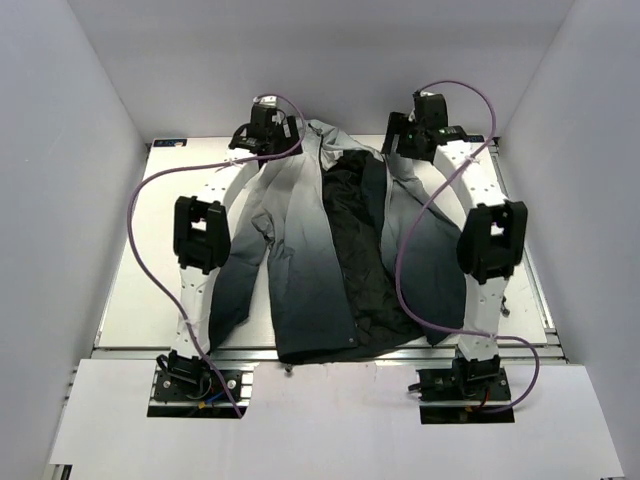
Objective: Zip up the jacket
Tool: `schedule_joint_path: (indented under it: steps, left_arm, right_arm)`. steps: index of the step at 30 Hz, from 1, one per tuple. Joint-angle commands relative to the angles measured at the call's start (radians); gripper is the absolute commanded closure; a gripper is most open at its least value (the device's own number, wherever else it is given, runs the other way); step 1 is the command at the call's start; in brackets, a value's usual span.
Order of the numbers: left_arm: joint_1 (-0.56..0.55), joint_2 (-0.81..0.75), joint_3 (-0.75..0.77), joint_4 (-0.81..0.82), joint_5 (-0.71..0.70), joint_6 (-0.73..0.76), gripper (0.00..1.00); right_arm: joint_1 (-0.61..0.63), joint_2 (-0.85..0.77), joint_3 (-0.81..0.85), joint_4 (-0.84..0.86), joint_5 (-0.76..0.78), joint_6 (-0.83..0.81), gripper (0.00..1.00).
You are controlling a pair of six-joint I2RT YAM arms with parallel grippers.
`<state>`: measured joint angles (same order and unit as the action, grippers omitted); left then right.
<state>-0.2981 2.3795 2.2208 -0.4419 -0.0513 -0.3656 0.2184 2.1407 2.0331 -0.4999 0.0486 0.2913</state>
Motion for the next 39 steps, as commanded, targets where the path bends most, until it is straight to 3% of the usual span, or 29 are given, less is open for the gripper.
schedule_joint_path:
  steps: [1,2,4,5,6,7,9,13,19,22,24,25,27,30,33,39]
  left_arm:
    - [-0.015,-0.331,-0.097,0.077,0.042,0.014,0.02]
    - [-0.015,-0.380,-0.257,0.125,0.045,-0.004,0.02]
    - [-0.021,-0.532,-0.414,0.150,0.056,-0.032,0.02]
    - [-0.026,-0.583,-0.573,0.172,0.105,-0.065,0.02]
    - [-0.045,-0.633,-0.652,0.177,0.111,-0.087,0.02]
    - [-0.062,-0.732,-0.734,0.195,0.116,-0.107,0.02]
    - [-0.119,-0.825,-0.971,0.225,0.132,-0.179,0.02]
    - [-0.223,-0.991,-1.266,0.298,0.206,-0.283,0.02]
    - [-0.276,-1.045,-1.535,0.348,0.245,-0.331,0.02]
    - [-0.276,-1.036,-1.576,0.412,0.255,-0.331,0.02]
    - [-0.276,-1.004,-1.586,0.434,0.245,-0.294,0.02]
    - [-0.274,-0.982,-1.572,0.430,0.208,-0.291,0.02]
    - [-0.274,-0.898,-1.543,0.421,0.113,-0.262,0.02]
    - [-0.268,-0.789,-1.436,0.372,-0.031,-0.220,0.02]
    - [-0.216,-0.649,-1.299,0.319,-0.087,-0.188,0.02]
    - [-0.059,-0.519,-1.126,0.270,0.010,-0.173,0.02]
  right_arm:
    - [0.019,-0.308,-0.078,0.047,-0.061,0.006,0.11]
    - [0.018,-0.362,-0.266,0.085,-0.059,0.018,0.11]
    - [0.019,-0.549,-0.469,0.107,-0.061,0.046,0.11]
    - [0.024,-0.612,-0.575,0.121,-0.055,0.078,0.11]
    - [0.044,-0.681,-0.791,0.171,-0.021,0.088,0.11]
    - [0.061,-0.806,-0.886,0.188,-0.016,0.095,0.11]
    - [0.125,-0.908,-1.102,0.169,0.022,0.109,0.11]
    - [0.205,-1.105,-1.313,0.020,0.051,0.232,0.11]
    - [0.265,-1.193,-1.540,0.125,-0.096,0.236,0.11]
    - [0.268,-1.121,-1.564,0.171,-0.095,0.253,0.18]
    - [0.266,-1.075,-1.553,0.208,-0.082,0.258,0.49]
    - [0.268,-1.035,-1.542,0.216,-0.078,0.269,0.77]
    - [0.268,-0.990,-1.512,0.253,-0.067,0.260,0.89]
    - [0.268,-0.940,-1.423,0.256,-0.017,0.223,0.99]
    - [0.268,-0.863,-1.307,0.232,0.022,0.187,1.00]
    - [0.268,-0.771,-1.128,0.172,-0.079,0.094,1.00]
